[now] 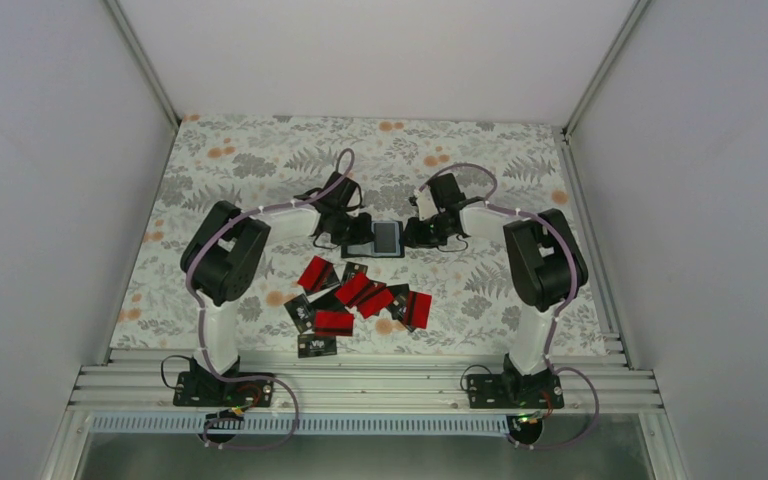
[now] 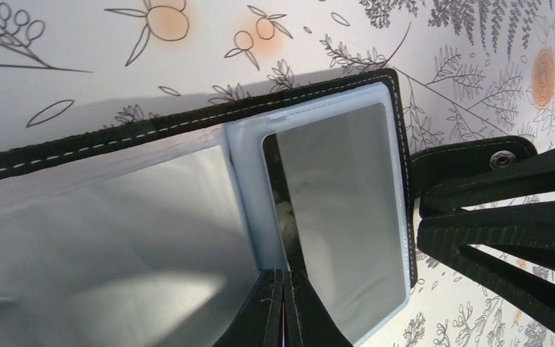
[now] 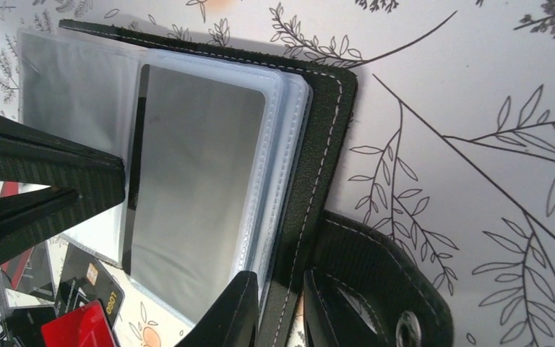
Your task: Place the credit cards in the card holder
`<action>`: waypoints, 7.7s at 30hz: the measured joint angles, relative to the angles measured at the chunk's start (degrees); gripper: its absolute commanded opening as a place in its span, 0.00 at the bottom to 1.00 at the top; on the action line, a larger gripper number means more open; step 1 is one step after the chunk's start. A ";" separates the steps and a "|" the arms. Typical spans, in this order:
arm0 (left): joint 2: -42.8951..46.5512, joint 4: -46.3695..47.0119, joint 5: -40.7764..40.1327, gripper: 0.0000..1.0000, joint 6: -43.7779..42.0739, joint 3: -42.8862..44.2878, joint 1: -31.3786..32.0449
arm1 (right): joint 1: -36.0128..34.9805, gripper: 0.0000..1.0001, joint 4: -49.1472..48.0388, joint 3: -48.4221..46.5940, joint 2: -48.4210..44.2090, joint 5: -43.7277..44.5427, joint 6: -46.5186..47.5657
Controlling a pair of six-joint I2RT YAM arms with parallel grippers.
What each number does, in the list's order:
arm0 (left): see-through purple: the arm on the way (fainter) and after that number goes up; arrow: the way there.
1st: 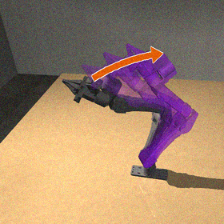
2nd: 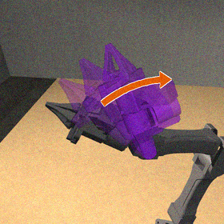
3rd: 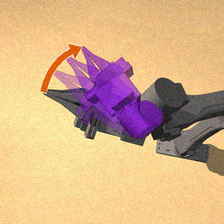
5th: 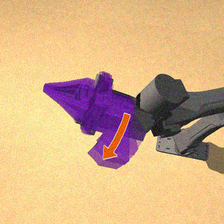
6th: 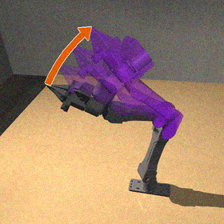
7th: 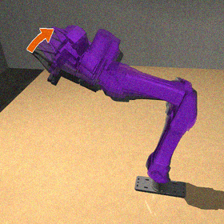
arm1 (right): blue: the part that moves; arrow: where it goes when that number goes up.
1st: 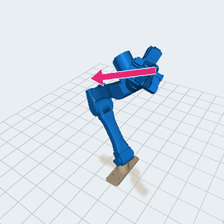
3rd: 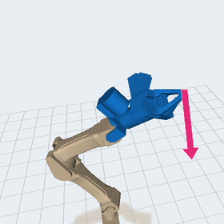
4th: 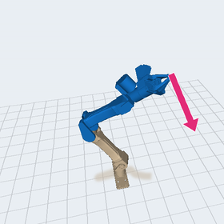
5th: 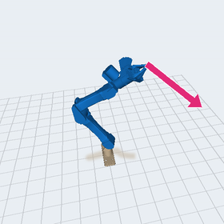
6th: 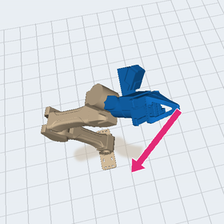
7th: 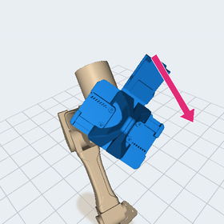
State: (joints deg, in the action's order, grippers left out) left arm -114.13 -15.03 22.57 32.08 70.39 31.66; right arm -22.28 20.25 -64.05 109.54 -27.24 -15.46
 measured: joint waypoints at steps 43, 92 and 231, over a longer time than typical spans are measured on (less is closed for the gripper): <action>-2.82 -0.39 -1.36 0.02 -1.27 2.93 1.25 | 0.00 0.26 -1.27 -0.98 0.81 -5.55 -4.48; -2.91 -0.09 -1.38 0.02 -1.27 2.82 1.25 | -1.14 0.17 1.14 -3.69 2.03 -6.60 -4.72; 56.04 -25.22 -25.55 0.75 42.62 -47.45 34.91 | -32.81 0.46 -8.37 17.20 -17.27 0.07 -20.68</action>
State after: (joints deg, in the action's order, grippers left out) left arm -58.08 -40.25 -2.98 74.70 22.94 66.57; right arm -55.09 11.88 -46.85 92.27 -27.18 -36.14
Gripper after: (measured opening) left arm 0.754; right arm 0.464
